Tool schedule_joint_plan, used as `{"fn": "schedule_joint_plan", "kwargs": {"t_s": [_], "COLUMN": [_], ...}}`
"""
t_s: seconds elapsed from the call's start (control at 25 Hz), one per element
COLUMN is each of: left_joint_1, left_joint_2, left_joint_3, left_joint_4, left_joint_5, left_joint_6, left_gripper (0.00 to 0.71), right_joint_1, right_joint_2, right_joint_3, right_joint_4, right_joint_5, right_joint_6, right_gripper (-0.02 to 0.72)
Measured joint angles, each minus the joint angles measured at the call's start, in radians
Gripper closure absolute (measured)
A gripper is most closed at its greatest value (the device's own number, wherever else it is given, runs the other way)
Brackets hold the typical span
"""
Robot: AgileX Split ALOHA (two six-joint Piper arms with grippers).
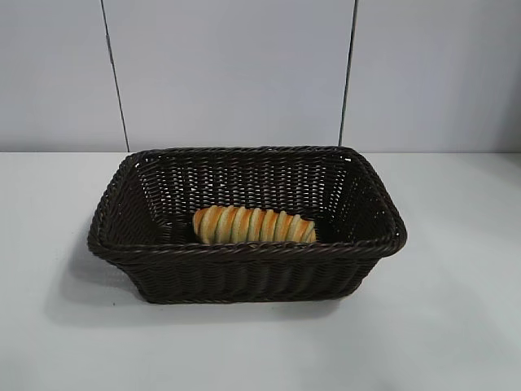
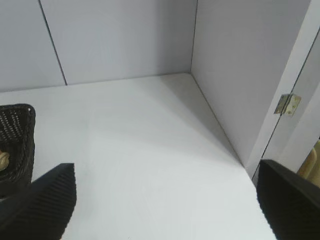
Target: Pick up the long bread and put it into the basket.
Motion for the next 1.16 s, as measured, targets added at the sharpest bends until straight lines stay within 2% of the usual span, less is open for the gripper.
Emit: {"fn": "schedule_joint_plan", "kwargs": {"t_s": [0.08,0.36,0.64,0.84,1.16], "left_joint_1": [0.000,0.000,0.000,0.000,0.000], "left_joint_2": [0.000,0.000,0.000,0.000,0.000], "left_joint_3": [0.000,0.000,0.000,0.000,0.000], "left_joint_4": [0.000,0.000,0.000,0.000,0.000], "left_joint_5": [0.000,0.000,0.000,0.000,0.000], "left_joint_6": [0.000,0.000,0.000,0.000,0.000], "left_gripper": [0.021,0.021,0.021,0.021,0.021], "right_joint_1": [0.003,0.003,0.003,0.003,0.003], "right_joint_2": [0.000,0.000,0.000,0.000,0.000], "right_joint_3": [0.027,0.130,0.140,0.176,0.179], "right_joint_4": [0.018,0.024,0.030,0.034,0.035], "right_joint_5": [0.000,-0.005,-0.040,-0.108,-0.118], "right_joint_6": [0.000,0.000,0.000,0.027,0.033], "right_gripper": [0.022,0.022,0.022,0.022,0.022]}}
